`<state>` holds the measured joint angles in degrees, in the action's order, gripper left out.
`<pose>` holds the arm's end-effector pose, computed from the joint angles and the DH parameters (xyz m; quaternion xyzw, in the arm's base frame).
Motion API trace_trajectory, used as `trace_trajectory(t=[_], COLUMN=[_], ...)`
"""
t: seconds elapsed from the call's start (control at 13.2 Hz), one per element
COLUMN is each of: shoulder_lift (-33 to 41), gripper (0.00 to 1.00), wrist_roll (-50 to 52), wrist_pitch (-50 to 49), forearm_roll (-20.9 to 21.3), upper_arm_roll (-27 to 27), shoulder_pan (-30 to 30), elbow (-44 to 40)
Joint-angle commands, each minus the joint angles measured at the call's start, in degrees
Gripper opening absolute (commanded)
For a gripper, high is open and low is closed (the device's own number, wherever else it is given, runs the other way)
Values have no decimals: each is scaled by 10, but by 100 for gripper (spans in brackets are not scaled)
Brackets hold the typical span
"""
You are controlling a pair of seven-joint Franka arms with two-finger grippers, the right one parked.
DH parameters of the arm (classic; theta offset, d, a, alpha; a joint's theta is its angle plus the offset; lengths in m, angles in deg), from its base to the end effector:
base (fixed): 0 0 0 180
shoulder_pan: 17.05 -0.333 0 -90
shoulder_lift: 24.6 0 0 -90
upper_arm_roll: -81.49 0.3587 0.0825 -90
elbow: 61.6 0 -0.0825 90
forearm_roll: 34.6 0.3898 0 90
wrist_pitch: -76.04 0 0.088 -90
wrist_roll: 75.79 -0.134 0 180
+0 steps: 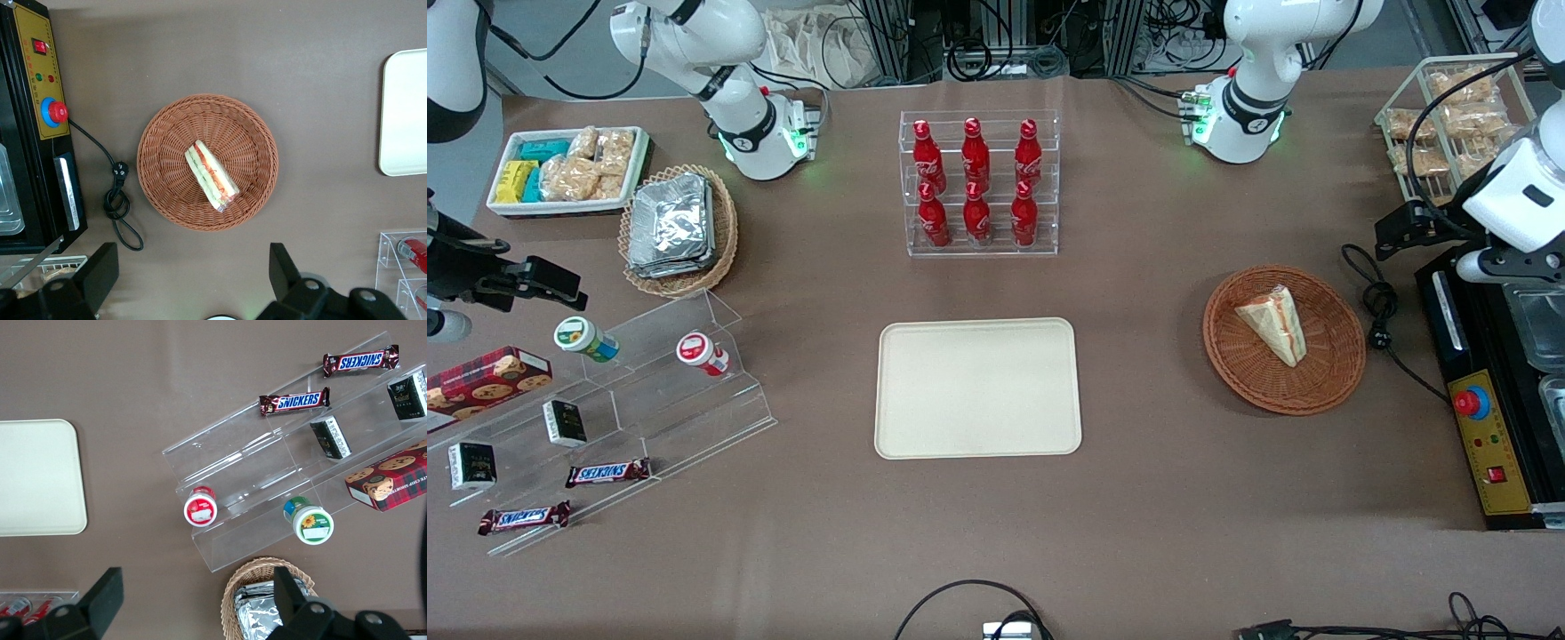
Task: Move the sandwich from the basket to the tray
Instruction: 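Move the left gripper over the wicker basket above the wrapped sandwich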
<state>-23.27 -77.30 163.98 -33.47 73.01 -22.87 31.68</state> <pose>0.5445 -0.0236 0.6228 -0.9987 0.0363 0.0350 0.0119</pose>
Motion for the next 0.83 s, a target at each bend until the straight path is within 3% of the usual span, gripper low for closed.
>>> trace_trajectory(t=[0.0, 0.23, 0.45, 0.76], shoulder_lift=[-1, -3, -15, -1], gripper=[100, 100, 100, 100], wrist_roll=[7, 51, 100, 150], wrist_pitch=[-9, -2, 9, 58], forearm_roll=[3, -20, -14, -10], upper_arm_roll=[-2, -1, -1, -1], shoulder_pan=[0, -2, 0, 0], elbow=[-9, -10, 1, 73])
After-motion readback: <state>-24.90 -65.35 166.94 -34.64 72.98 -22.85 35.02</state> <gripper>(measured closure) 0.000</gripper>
